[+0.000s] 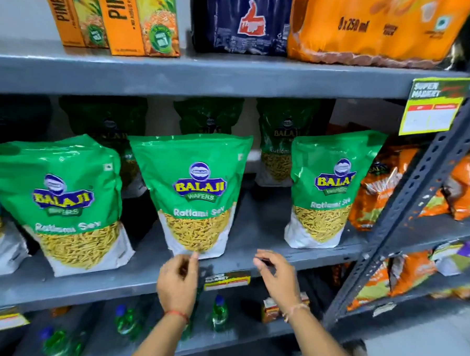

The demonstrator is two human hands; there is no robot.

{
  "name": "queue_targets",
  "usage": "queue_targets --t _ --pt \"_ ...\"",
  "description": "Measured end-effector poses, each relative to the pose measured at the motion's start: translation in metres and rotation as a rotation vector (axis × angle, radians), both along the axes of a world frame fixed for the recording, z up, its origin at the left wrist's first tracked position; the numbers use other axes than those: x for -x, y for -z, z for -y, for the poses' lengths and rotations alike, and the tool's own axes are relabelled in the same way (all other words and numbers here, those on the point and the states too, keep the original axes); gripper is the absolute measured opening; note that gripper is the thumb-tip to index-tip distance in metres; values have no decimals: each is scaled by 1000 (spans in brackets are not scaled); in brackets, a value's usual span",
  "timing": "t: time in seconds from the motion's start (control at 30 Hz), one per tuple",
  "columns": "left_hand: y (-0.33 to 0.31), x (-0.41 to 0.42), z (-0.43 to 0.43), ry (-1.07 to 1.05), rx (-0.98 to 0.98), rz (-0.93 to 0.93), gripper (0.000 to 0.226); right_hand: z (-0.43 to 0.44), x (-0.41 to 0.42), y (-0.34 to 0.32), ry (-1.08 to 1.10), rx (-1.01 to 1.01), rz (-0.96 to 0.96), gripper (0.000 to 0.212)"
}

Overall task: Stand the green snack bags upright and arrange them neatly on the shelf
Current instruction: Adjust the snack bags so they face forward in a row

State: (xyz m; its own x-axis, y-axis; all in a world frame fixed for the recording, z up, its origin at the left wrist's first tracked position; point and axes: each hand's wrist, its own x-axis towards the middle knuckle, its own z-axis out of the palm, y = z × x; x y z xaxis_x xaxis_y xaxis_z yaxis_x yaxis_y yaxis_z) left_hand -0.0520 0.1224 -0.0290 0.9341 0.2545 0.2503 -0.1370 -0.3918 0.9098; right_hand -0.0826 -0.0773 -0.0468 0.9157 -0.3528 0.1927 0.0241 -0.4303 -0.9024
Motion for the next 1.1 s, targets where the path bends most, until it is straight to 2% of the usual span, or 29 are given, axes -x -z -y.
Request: queue_targets --t 0.13,0.23,0.33,0.43,0.53,0.6,0.7,0.77,0.87,1.1 --pt "-9 5 60 179 44 22 26 47 17 -15 211 29 107 16" --pt "-21 -6 102 320 202 -92 11 89 19 -25 381 14 205 45" --pt "-28 -23 141 527 271 -256 60 135 10 -30 362 -26 122 88" --pt "-31 -38 175 676 255 -287 87 172 -6 -37 132 -265 -10 103" --pt "-30 -49 200 719 238 -364 98 192 -22 -44 4 -438 -129 95" --pt "-27 -52 210 668 234 -421 83 199 -29 -44 -85 -536 -146 79" --pt "-20 -53 214 596 209 -413 53 197 -33 -38 -161 -500 -167 51" --pt "-17 -55 211 585 212 -396 48 195 -35 -33 -178 -503 -164 49" --pt "-16 -60 198 582 223 -408 51 186 -41 -28 -228 -509 -148 49" --pt "-21 -65 177 599 187 -399 55 167 -43 -39 -252 -524 -115 61"
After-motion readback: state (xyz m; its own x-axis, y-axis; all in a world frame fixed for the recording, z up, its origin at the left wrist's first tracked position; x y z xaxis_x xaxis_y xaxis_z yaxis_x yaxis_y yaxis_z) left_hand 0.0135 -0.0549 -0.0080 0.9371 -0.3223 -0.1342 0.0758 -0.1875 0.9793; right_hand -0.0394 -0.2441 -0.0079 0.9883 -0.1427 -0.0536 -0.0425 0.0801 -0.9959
